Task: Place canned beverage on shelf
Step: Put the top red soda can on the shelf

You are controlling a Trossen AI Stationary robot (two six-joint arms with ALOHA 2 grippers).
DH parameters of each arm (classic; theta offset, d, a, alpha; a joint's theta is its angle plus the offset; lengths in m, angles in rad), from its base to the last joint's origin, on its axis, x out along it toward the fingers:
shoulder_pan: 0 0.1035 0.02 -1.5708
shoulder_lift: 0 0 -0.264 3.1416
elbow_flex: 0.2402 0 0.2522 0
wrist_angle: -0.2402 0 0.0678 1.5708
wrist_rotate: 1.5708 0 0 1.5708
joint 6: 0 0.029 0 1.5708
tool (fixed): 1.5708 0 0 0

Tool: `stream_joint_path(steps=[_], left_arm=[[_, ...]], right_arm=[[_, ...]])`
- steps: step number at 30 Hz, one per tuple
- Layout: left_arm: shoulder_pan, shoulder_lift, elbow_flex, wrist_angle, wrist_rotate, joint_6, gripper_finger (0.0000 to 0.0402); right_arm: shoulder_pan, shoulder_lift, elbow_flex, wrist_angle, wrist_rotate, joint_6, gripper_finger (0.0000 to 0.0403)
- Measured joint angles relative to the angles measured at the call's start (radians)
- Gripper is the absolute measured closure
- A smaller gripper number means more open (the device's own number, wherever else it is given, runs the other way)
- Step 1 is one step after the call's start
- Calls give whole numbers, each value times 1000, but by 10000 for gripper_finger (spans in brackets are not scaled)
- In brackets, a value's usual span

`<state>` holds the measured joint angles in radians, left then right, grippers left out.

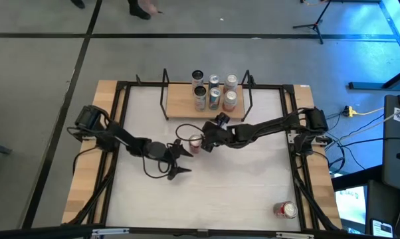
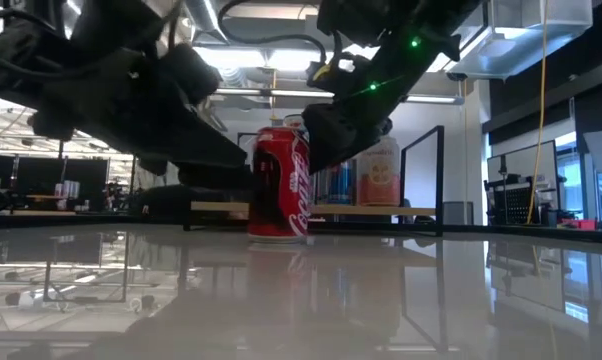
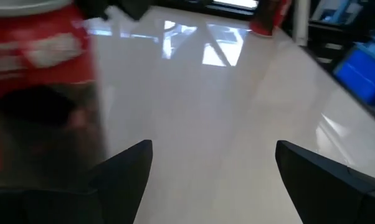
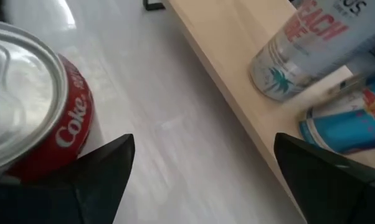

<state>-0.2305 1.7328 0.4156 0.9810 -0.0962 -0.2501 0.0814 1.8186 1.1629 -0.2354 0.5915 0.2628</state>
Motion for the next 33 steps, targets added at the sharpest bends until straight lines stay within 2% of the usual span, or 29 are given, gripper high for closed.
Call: stream_joint_path(steps=[5, 10, 22, 26, 29, 33], left_arm=[[45, 1, 0, -33, -69, -33, 72], [56, 1, 0, -62, -76, -55, 72], [54, -13, 0, -248, -76, -185, 72], [54, -70, 0, -333, -74, -186, 72], [52, -130, 0, -446, -19, -137, 72], [44, -233, 0, -584, -23, -115, 72]], right_arm=[[3, 0, 0, 5, -5, -16, 23], [4, 0, 0, 1, -79, 1, 23], [53, 0, 0, 35, -163, 44, 23], [63, 0, 0, 44, -196, 43, 23], [65, 0, 1, 38, -202, 38, 23], [63, -29, 1, 5, -245, 36, 23]])
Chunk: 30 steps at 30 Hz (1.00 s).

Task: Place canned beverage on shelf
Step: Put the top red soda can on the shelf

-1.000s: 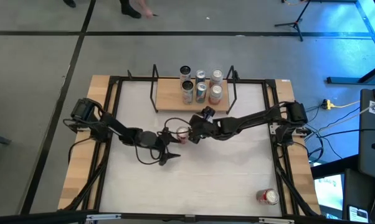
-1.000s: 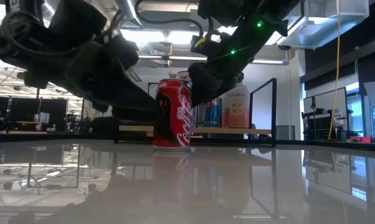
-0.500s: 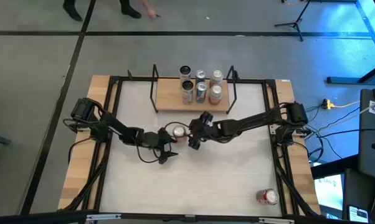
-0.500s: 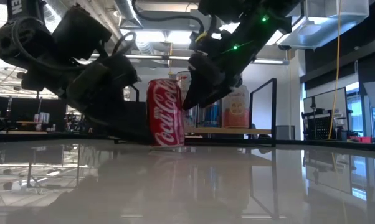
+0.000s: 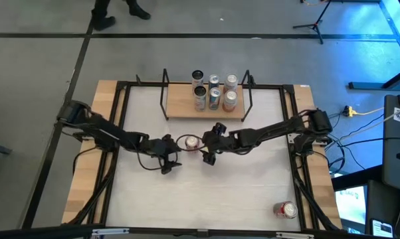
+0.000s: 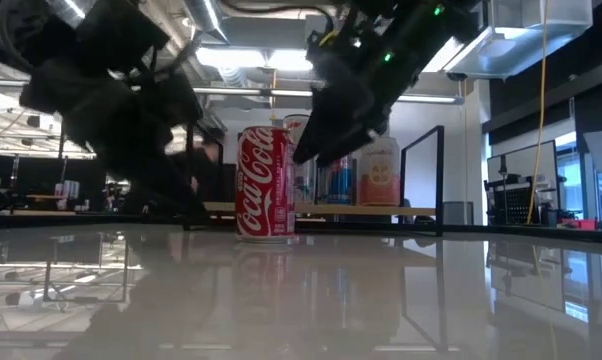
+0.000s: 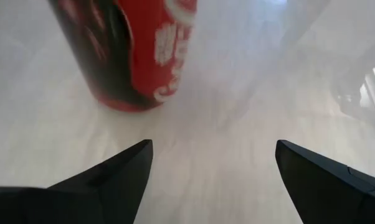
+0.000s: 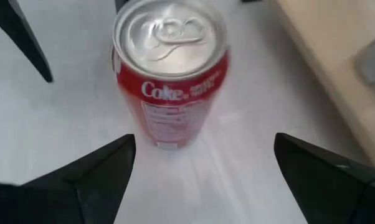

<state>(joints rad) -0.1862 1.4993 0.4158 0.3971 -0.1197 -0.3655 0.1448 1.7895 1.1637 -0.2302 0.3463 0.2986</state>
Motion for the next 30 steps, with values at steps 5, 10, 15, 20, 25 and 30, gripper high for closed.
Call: stream_joint_path(steps=[5, 10, 15, 20, 25, 30], left_arm=[[-5, -119, 0, -61, 20, 5, 72], [-5, -145, 14, -54, 58, 16, 72], [-6, -198, 135, -305, 96, 58, 72], [-15, -238, 317, -661, -3, 127, 72], [-12, -238, 441, -798, -70, 209, 72], [63, -232, 459, -720, -10, 276, 72]], right_arm=[[0, -61, 1, -38, 20, -21, 23], [2, -112, 1, -57, 27, -33, 23], [58, -127, 1, -102, 63, -7, 23], [114, -126, -31, -88, 81, 42, 23], [160, -124, -105, -32, 118, 94, 23], [178, -124, -171, 25, 122, 145, 23]])
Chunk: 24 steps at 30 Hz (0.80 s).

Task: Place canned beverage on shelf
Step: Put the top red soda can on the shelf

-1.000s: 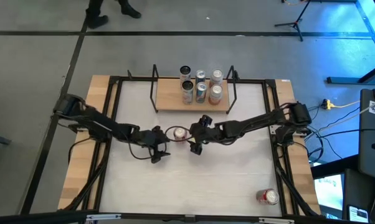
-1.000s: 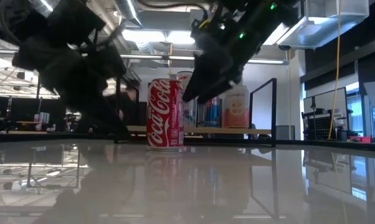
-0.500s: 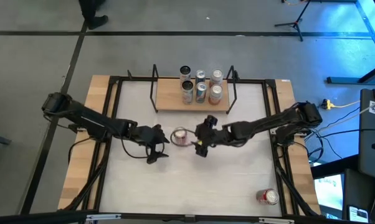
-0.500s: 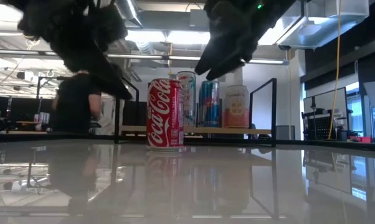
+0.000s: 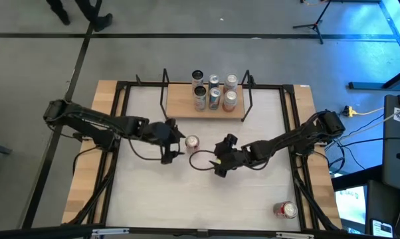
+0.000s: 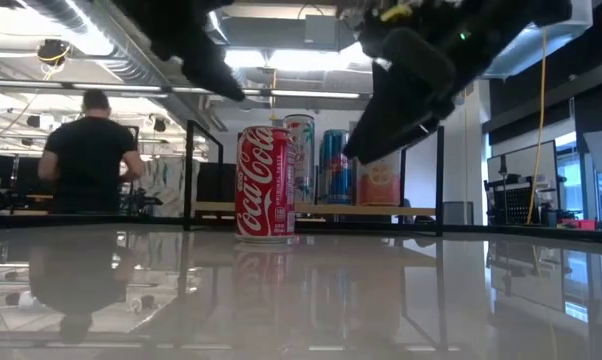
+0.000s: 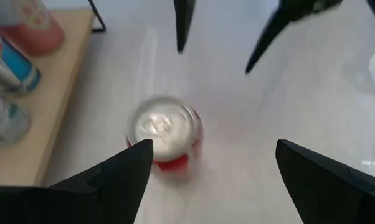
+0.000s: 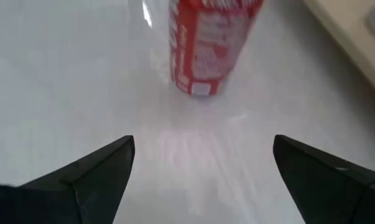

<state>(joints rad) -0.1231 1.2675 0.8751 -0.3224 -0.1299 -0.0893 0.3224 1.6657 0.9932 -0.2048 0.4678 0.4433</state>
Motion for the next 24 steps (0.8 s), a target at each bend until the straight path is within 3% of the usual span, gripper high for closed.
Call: stream_joint_path(steps=[9, 24], left_arm=[[159, 102, 0, 171, 236, 58, 72], [188, 194, 1, 199, 228, 96, 72]], right_arm=[[14, 0, -66, 17, 1, 77, 23], [11, 0, -100, 82, -40, 79, 23]])
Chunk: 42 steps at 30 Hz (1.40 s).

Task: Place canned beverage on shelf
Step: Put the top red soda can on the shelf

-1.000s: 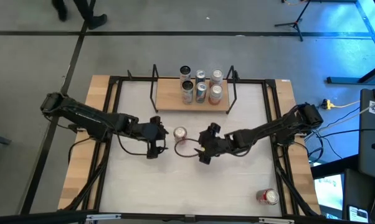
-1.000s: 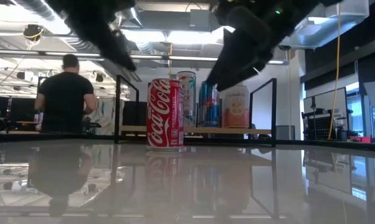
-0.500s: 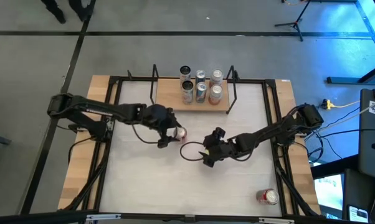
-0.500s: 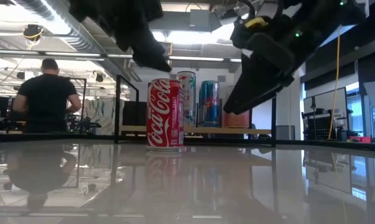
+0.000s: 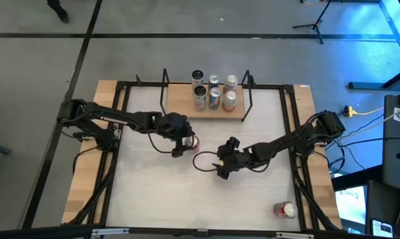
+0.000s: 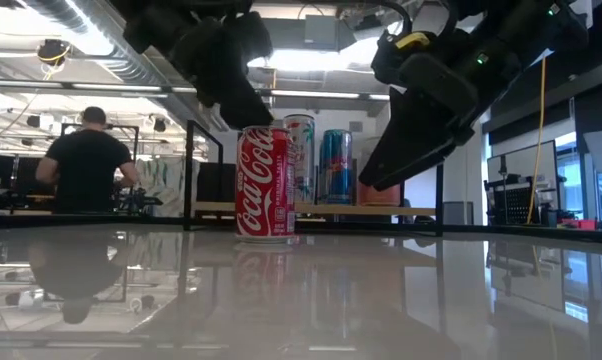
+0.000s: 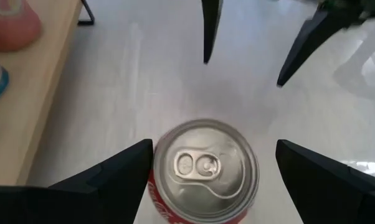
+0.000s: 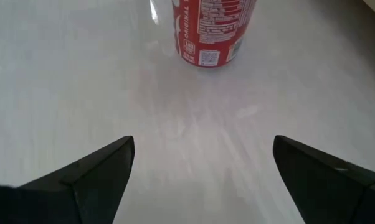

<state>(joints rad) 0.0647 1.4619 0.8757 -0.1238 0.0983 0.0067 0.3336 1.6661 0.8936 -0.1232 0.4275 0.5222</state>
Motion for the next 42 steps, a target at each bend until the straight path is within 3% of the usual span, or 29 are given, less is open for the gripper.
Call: stream_joint_path(steps=[6, 10, 15, 24, 32, 37, 42], left_arm=[[-9, 48, 0, 6, -63, -1, 72], [-9, 58, 0, -3, -37, -1, 79], [-26, 54, 0, 1, -28, 3, 127], [-31, 25, 4, -56, -30, 4, 129], [-37, -162, 162, -412, -124, -28, 129], [-22, -331, 206, -508, -148, -28, 129], [61, -479, 210, -545, -168, 34, 129]], right_arm=[[0, 0, 0, 1, 18, -2, 23], [0, 0, 0, 2, 18, 1, 23], [0, 0, 0, 4, 34, -8, 23], [0, 0, 0, 12, 40, -83, 23], [-46, 0, 4, 142, 107, -340, 23], [-69, 0, 6, 172, 47, -353, 23], [-65, 0, 6, 175, 22, -311, 23]])
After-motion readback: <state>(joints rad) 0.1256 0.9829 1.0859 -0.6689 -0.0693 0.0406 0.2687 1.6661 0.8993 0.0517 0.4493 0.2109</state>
